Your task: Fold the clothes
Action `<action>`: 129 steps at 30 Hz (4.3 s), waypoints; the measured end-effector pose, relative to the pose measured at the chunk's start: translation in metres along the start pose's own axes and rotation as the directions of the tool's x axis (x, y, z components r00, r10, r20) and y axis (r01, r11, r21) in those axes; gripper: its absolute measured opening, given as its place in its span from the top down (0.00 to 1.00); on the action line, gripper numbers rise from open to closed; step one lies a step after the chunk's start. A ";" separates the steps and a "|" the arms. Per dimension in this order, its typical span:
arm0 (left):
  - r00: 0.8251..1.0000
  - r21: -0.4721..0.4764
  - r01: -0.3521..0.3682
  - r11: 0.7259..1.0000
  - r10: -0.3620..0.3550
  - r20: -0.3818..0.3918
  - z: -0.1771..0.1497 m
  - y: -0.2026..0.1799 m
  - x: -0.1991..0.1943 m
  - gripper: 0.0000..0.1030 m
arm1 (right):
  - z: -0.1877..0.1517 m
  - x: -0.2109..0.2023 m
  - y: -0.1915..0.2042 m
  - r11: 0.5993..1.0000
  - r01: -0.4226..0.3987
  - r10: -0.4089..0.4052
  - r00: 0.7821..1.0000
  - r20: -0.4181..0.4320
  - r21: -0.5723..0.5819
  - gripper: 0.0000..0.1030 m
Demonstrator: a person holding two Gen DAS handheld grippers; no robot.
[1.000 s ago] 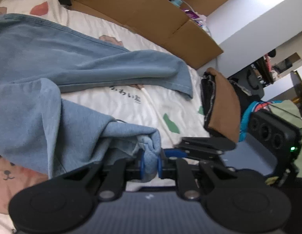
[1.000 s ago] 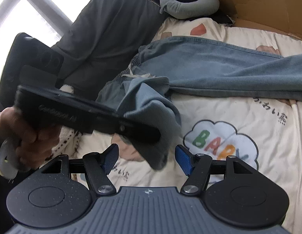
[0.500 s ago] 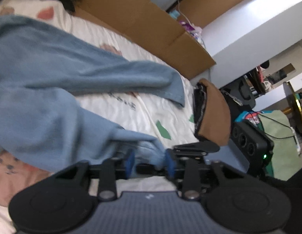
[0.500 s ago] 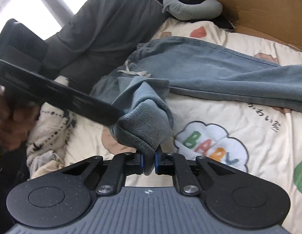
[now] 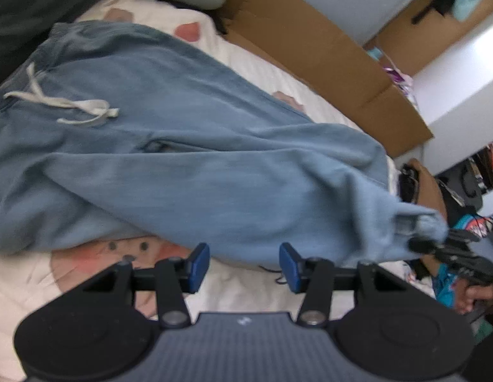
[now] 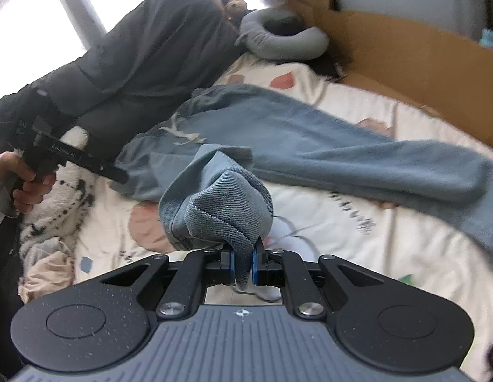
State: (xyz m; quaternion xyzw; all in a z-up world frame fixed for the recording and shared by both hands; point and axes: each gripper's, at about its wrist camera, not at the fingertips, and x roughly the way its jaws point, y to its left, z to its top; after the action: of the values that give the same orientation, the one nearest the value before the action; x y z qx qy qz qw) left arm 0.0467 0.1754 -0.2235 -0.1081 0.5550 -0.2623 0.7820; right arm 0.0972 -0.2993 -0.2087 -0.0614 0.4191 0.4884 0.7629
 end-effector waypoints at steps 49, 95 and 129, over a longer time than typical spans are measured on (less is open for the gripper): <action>0.940 -0.168 -0.342 0.925 0.338 -0.056 -0.032 0.120 0.015 0.43 | -0.069 -0.004 -0.053 0.942 0.206 -0.161 0.970 -0.180 0.266 0.43; 0.908 -0.629 -0.341 0.699 0.417 -0.029 -0.065 0.196 -0.017 0.97 | -0.158 -0.099 -0.039 0.831 0.538 -0.418 0.772 -0.479 0.143 1.00; 0.868 -0.430 -0.404 0.807 0.487 0.099 0.052 0.095 -0.104 0.62 | -0.117 -0.130 -0.127 0.779 0.428 -0.416 0.899 -0.133 0.459 0.71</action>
State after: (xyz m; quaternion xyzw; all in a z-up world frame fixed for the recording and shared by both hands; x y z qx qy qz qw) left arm 0.0966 0.3043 -0.1644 -0.1561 0.5226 0.0599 0.8360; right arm 0.1082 -0.5136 -0.2329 0.0300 0.5107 0.1860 0.8389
